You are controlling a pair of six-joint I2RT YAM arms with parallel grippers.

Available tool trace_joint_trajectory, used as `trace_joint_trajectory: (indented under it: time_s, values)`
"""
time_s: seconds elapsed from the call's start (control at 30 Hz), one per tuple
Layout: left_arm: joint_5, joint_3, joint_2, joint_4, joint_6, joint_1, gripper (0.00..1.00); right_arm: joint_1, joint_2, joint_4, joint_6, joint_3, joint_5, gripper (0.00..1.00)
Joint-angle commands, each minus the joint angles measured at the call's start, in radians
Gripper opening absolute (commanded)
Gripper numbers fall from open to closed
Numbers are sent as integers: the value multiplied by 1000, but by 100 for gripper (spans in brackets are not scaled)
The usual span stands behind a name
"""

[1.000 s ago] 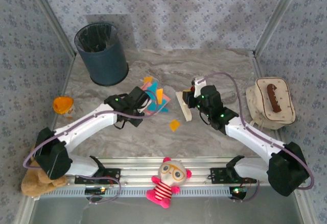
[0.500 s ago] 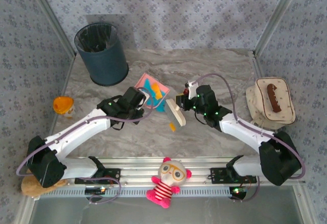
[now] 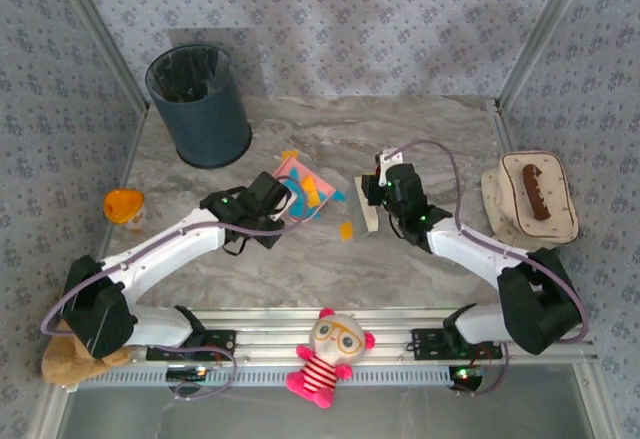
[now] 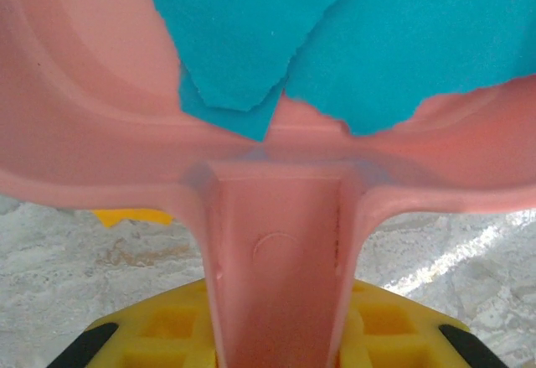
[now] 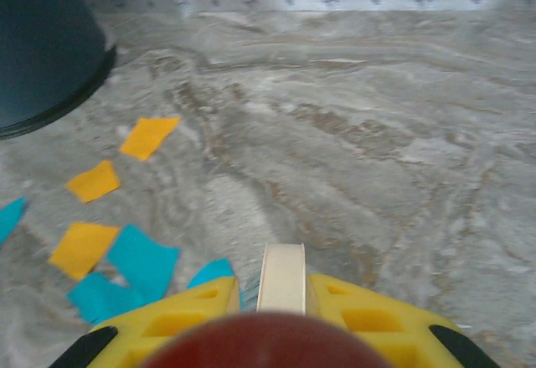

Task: Sweep away the paper scraps from the table

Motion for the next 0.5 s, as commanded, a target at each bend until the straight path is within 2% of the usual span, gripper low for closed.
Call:
trace_joint_trajectory:
  time_s: [0.0, 0.3, 0.37, 0.47]
  values:
    - [69, 49, 20, -37, 30, -6, 0, -25, 28, 6, -44, 38, 123, 0]
    - [195, 107, 144, -112, 81, -25, 0, -67, 52, -87, -33, 113, 228, 0]
    - [220, 120, 178, -129, 93, -31, 0, -78, 42, -85, -31, 117, 205, 0]
    - [243, 140, 227, -142, 109, -47, 0, -97, 9, -39, -29, 101, 108, 0]
